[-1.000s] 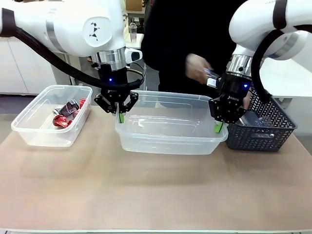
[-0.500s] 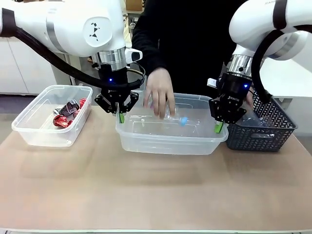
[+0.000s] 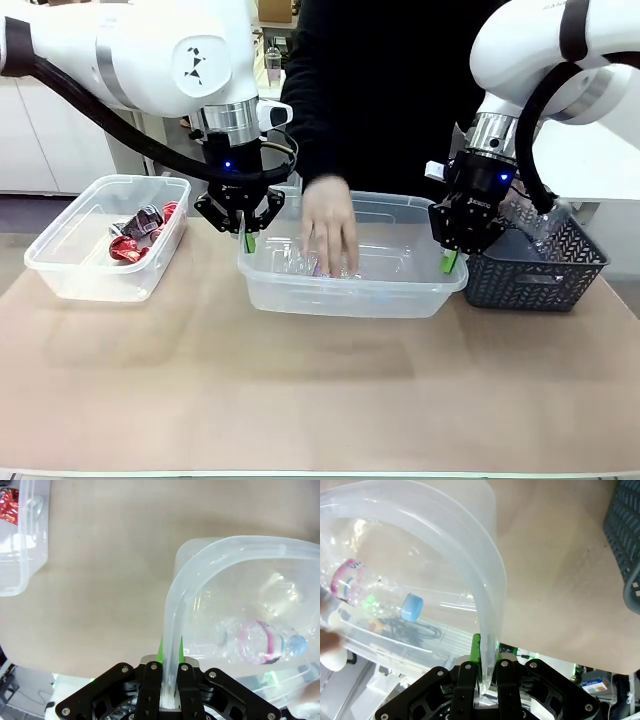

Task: Sort the waste into each basket.
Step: Offer the picked Organizing box to the human.

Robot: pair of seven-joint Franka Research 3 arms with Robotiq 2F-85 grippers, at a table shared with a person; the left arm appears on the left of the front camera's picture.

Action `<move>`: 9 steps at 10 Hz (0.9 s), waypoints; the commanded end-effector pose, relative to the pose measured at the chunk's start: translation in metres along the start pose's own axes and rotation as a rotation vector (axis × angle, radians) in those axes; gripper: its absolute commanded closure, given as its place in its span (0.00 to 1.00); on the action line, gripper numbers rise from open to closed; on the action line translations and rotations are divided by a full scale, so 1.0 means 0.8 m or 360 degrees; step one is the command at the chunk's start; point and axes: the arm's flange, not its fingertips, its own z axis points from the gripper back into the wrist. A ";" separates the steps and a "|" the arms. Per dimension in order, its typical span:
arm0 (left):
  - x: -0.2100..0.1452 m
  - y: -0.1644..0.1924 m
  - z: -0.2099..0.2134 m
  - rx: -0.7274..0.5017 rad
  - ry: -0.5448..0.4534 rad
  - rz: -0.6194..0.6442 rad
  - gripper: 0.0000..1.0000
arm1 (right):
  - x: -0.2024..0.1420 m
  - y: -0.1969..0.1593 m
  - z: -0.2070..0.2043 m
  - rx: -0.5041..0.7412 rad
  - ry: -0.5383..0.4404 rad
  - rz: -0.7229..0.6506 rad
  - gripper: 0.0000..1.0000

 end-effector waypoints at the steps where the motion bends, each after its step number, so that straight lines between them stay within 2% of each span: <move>1: 0.000 0.000 0.000 0.0001 -0.0004 -0.0001 0.96 | -0.005 0.005 0.003 0.0011 -0.0012 0.0017 0.94; 9: 0.000 0.000 0.000 0.0001 -0.0004 -0.0001 0.96 | -0.005 0.005 0.003 0.0011 -0.0012 0.0017 0.94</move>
